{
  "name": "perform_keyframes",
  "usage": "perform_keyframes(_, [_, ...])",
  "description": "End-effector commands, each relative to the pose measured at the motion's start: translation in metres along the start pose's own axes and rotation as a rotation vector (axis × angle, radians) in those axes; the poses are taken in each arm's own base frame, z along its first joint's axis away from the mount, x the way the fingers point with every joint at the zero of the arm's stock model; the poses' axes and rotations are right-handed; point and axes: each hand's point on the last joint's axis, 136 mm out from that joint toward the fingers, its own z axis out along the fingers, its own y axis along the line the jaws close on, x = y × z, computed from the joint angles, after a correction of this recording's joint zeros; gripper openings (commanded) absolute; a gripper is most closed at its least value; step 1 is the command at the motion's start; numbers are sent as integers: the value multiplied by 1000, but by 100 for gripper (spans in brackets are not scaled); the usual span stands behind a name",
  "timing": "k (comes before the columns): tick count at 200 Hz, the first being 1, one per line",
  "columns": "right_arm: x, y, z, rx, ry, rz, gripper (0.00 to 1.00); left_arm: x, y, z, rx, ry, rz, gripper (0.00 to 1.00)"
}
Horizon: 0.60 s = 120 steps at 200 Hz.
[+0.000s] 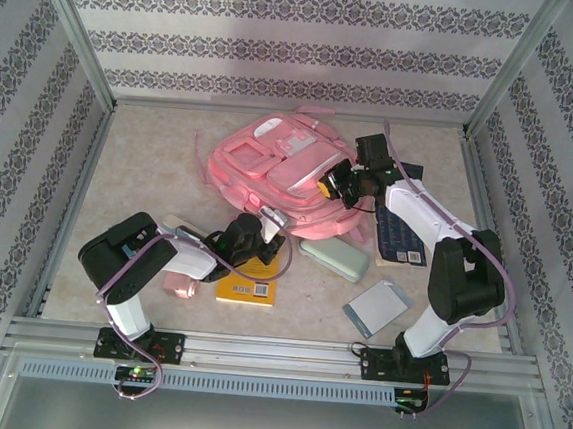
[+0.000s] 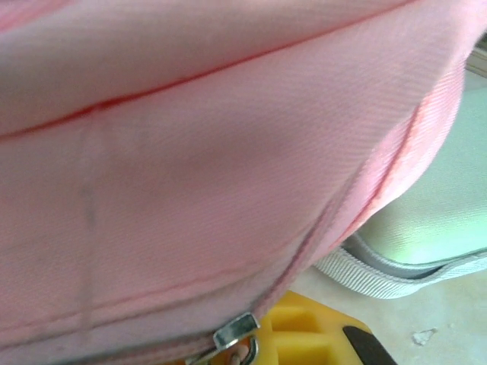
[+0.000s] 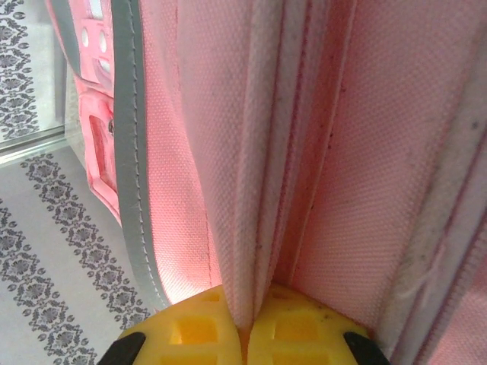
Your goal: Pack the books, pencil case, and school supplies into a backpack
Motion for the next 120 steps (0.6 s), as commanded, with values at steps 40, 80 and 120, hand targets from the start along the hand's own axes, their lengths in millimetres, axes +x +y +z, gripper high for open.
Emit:
perform_keyframes(40, [-16,17,6,-52,-73,-12,0,-45,-51,0,181,-77,11,0])
perform_keyframes(80, [-15,17,8,-46,-68,-16,0,-54,-71,2,256,-75,14,3])
perform_keyframes(120, [-16,16,9,-38,-66,-18,0,-52,-86,4,309,-53,11,10])
